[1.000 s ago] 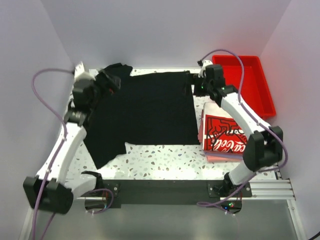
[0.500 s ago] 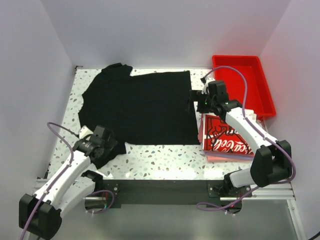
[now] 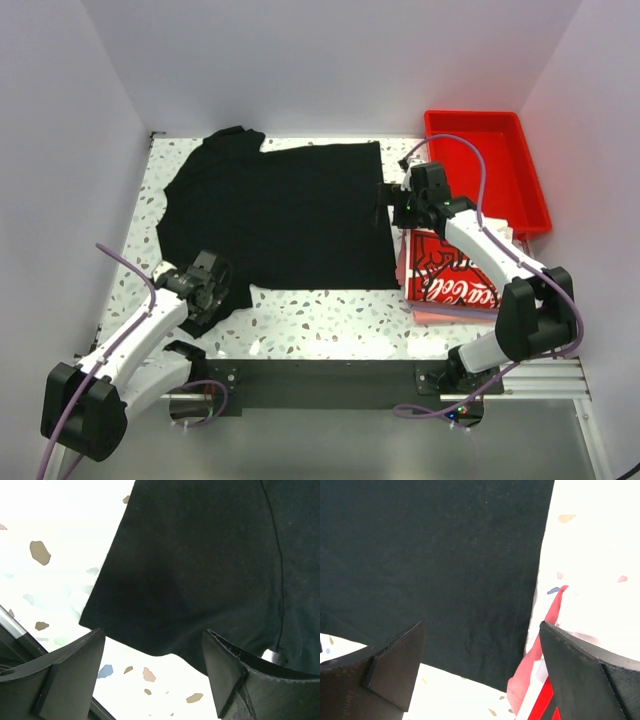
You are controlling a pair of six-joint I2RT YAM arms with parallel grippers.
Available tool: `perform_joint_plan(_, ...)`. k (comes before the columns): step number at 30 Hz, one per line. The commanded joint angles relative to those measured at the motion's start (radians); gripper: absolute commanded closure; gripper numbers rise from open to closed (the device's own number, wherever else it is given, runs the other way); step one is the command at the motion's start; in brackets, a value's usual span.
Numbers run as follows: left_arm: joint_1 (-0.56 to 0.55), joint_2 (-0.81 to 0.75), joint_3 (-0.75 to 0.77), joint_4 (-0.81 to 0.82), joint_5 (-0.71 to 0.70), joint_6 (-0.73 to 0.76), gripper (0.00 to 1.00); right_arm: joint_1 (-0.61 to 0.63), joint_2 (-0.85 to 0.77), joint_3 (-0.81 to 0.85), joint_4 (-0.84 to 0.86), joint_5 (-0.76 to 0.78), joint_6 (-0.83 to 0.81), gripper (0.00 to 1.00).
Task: Fold and stack the t-shirts
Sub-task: Fold the tshirt
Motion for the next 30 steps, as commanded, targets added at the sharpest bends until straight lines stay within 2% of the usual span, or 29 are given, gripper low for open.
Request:
perform_joint_plan(1,-0.004,0.002,0.036,-0.025,-0.001,-0.022,0.17,-0.003,-0.001,0.053,-0.018,0.036,-0.012,0.01)
perform_joint_plan(5,-0.004,0.055,0.053,-0.016,-0.017,-0.037,0.16,-0.002,0.002,0.055,-0.019,0.041,-0.012,0.01)
perform_joint_plan(13,-0.004,0.16,0.022,0.094,0.041,-0.01,0.2,-0.002,0.011,0.062,-0.033,0.073,-0.026,0.01)
perform_joint_plan(19,-0.004,0.14,-0.07,0.177,0.09,-0.008,0.38,-0.002,0.013,0.061,-0.036,0.082,-0.026,0.01)
perform_joint_plan(24,-0.004,0.154,-0.094,0.206,0.097,0.004,0.47,-0.002,0.013,0.059,-0.036,0.084,-0.025,0.01)
perform_joint_plan(30,-0.004,0.192,-0.096,0.222,0.098,0.006,0.72,-0.002,0.01,0.05,-0.039,0.07,-0.017,0.01)
